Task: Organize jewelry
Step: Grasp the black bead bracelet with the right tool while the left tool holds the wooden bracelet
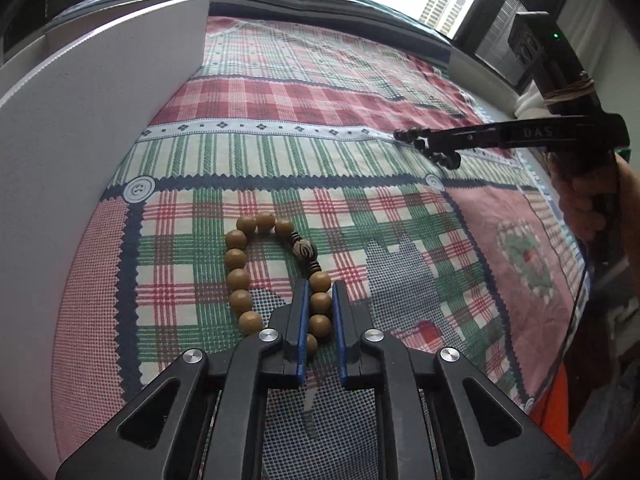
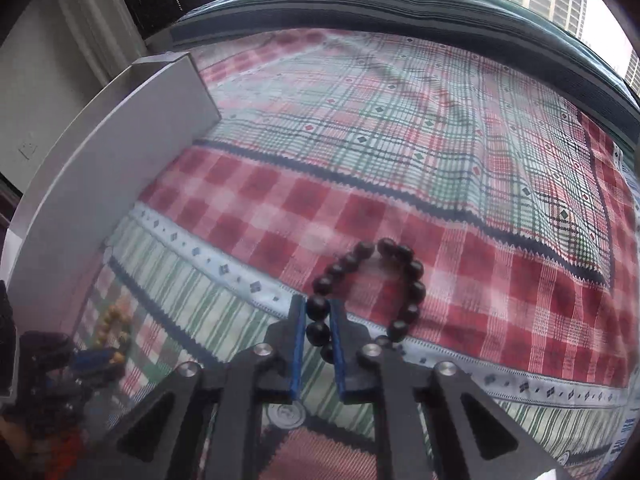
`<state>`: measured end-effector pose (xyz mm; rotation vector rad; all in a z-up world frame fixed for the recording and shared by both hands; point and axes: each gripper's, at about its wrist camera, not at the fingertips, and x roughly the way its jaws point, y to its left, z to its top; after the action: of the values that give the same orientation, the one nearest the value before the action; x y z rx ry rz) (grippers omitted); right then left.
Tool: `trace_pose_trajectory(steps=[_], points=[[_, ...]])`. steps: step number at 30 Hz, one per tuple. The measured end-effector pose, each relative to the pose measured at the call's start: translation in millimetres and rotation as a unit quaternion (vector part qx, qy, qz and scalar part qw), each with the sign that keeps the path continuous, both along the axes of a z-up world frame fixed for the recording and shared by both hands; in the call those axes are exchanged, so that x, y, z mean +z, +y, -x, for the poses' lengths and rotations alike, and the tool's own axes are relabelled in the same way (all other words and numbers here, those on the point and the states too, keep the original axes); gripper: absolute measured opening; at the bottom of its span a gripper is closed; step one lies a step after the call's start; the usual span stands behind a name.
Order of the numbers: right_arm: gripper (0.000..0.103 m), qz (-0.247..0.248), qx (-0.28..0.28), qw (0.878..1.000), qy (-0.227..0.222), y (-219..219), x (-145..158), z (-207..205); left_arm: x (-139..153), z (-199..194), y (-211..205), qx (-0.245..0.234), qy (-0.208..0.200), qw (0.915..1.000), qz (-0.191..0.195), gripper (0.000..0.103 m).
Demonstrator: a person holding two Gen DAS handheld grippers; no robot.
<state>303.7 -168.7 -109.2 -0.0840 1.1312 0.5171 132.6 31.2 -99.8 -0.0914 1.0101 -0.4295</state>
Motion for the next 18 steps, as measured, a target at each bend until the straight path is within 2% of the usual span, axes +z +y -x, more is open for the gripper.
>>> trace_pose_trajectory(steps=[3, 6, 8, 9, 10, 13, 16, 18], points=[[0.013, -0.024, 0.054, 0.998, 0.022, 6, 4, 60, 1, 7, -3, -0.004, 0.000, 0.9999, -0.016, 0.011], [0.014, -0.028, 0.076, 0.996, 0.036, 10, -5, 112, 4, 4, -8, -0.002, 0.001, 0.9999, -0.016, 0.026], [0.031, -0.038, 0.071, 0.996, 0.039, 5, -12, 135, 5, 2, -12, 0.008, -0.001, 0.9996, -0.026, 0.039], [0.049, -0.045, 0.062, 0.996, 0.036, 0, -13, 146, 6, 0, -16, 0.012, -0.003, 0.9994, -0.033, 0.042], [0.052, -0.053, 0.053, 0.997, 0.026, -6, -12, 155, 6, -3, -16, 0.016, -0.004, 0.9990, -0.041, 0.046], [0.052, -0.065, 0.033, 0.997, -0.002, -22, -4, 173, 5, -12, -22, 0.031, -0.004, 0.9977, -0.060, 0.047], [0.052, -0.078, 0.010, 0.997, -0.014, -32, 6, 172, 4, -16, -27, 0.043, -0.010, 0.9959, -0.079, 0.045], [0.052, -0.062, 0.005, 0.998, -0.024, -25, 6, 161, 3, -14, -28, 0.051, -0.014, 0.9940, -0.095, 0.035]])
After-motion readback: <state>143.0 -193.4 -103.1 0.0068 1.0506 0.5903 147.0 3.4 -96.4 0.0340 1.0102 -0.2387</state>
